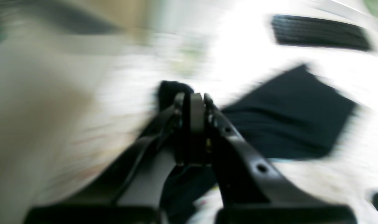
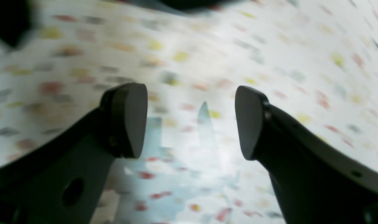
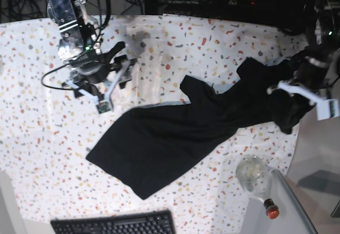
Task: Layout the t-shirt on the table in an organized manner, then fold the t-shirt properly
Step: 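Grasp the t-shirt edge with the left gripper and drag it across, then release the shirt and lift the left gripper away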
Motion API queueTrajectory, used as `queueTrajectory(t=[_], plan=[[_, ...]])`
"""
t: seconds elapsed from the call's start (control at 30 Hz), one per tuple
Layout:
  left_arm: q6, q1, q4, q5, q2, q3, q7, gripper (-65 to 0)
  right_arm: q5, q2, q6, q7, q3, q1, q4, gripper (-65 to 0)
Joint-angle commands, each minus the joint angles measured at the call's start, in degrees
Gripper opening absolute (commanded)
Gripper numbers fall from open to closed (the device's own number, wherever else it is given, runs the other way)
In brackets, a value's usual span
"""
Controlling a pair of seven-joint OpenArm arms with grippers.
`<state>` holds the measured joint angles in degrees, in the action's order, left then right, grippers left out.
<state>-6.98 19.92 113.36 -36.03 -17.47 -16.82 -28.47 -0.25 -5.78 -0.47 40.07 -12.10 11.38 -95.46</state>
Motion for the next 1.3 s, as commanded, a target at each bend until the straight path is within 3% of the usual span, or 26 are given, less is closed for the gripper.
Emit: queueTrajectory(t=[0.0,0.13,0.3,0.43,0.5,0.6,0.7,0.77,0.83,0.93,1.0,1.27], plan=[[-0.45,-3.26,1.14,-0.32,-0.50,4.47,1.70,-65.0,0.38,0.20,-0.19,-0.91,1.59,-0.43,-1.02,-23.3],[-0.01,-15.40,-0.17,-0.23,2.31,22.58,1.61,-65.0,0.38,-0.15,-0.19,-0.91,8.45,0.89,-1.02,-23.3],[9.58,-32.80,-15.12,-0.06,14.18,40.77,0.91,-65.0,0.47,-0.15,-0.10,-0.91,19.44,2.56,-1.02,-23.3],[10.63,-47.31,-38.77,-0.06,24.20,52.20,1.61,-65.0,0.47,-0.15,0.07,-1.00,25.24,4.14,-1.02,-22.8],[10.63,-51.97,-49.14,-0.41,26.47,56.16,4.51,-65.0,0.47,-0.15,0.16,-1.17,26.47,4.58,-1.02,-22.7],[10.63,-55.40,-56.17,-3.31,26.47,63.90,16.47,-65.0,0.65,-0.06,0.16,-1.26,27.00,5.81,-1.11,-22.7],[10.63,-56.01,-56.97,-8.76,26.47,66.27,27.81,-46.4,0.73,0.20,0.25,-1.35,26.91,6.43,-1.11,-22.7],[10.54,-56.01,-56.70,-10.61,26.47,65.30,29.66,-37.4,0.82,0.37,0.34,-2.49,26.82,6.43,-1.99,-22.5],[10.54,-55.66,-55.91,-9.81,24.64,63.98,27.37,-31.9,1.35,2.48,2.80,-4.07,26.82,6.51,-3.40,-22.5],[10.54,-53.99,-53.80,-8.67,19.10,62.93,24.64,-31.6,2.41,3.98,9.39,-4.07,26.91,6.07,-4.63,-22.8],[10.54,-51.44,-50.99,-8.76,15.76,61.52,24.47,-31.6,2.41,4.07,11.59,-4.16,26.91,4.58,-4.19,-22.8],[10.54,-26.74,-33.40,-8.67,-2.35,41.92,24.38,-31.6,2.41,3.72,12.73,-4.16,26.91,-4.56,7.59,-22.5]])
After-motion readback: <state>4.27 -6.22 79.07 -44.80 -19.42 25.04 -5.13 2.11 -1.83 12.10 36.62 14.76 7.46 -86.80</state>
